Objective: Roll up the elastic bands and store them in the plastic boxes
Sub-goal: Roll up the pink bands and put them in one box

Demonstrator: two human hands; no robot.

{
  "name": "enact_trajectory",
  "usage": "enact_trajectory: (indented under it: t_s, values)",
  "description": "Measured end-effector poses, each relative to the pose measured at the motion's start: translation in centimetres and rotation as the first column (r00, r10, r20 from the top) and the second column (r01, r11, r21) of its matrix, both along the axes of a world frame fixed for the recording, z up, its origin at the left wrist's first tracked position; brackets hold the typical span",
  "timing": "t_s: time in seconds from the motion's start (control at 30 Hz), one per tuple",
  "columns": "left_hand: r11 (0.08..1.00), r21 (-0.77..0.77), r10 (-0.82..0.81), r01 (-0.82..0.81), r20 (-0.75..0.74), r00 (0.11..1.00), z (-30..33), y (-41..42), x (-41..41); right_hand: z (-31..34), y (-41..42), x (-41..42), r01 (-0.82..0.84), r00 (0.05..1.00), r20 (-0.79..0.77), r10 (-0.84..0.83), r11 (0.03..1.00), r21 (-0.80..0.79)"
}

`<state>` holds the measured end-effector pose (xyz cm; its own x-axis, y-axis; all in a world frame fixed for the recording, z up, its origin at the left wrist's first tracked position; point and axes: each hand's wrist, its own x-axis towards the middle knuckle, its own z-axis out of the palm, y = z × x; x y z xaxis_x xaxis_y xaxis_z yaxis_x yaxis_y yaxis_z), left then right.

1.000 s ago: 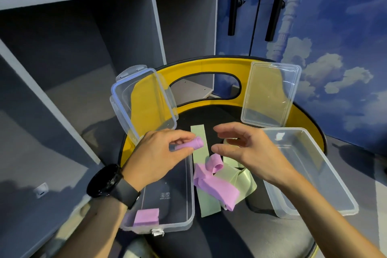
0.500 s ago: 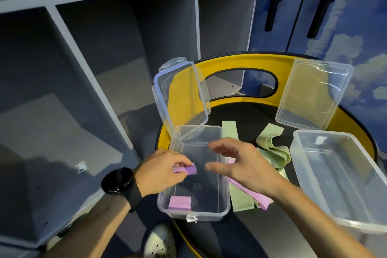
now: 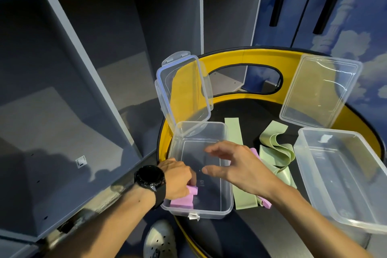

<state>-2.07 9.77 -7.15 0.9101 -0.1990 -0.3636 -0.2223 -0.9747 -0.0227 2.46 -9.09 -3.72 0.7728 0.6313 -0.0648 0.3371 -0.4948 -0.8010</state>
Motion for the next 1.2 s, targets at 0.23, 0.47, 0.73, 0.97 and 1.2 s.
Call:
enact_trajectory:
  t_s: [0.23,0.47,0.73,0.97,1.2]
  values:
    - [0.997,-0.065,0.038,-0.043,-0.076,0.996,-0.1,-0.2,0.4,-0.1,0.2,0.1,0.001,1.000,0.000,-0.001,1.000,-0.024]
    - [0.990,-0.106,0.081,-0.091,-0.096,0.992,0.1,0.1,0.5,-0.1,0.2,0.1,-0.004,1.000,0.008,0.004,0.999,-0.035]
    - [0.991,-0.104,0.069,-0.081,-0.114,0.991,0.6,-0.2,0.7,-0.1,0.1,0.2,-0.012,1.000,0.017,0.013,0.999,-0.037]
    - [0.985,-0.158,0.069,-0.075,-0.045,0.997,1.9,-0.5,1.2,0.0,0.2,0.3,-0.016,1.000,0.003,0.016,1.000,-0.012]
    - [0.982,-0.188,0.043,-0.014,0.149,0.988,4.3,-2.9,2.6,0.6,-1.2,0.7,0.021,1.000,-0.013,-0.020,0.998,0.059]
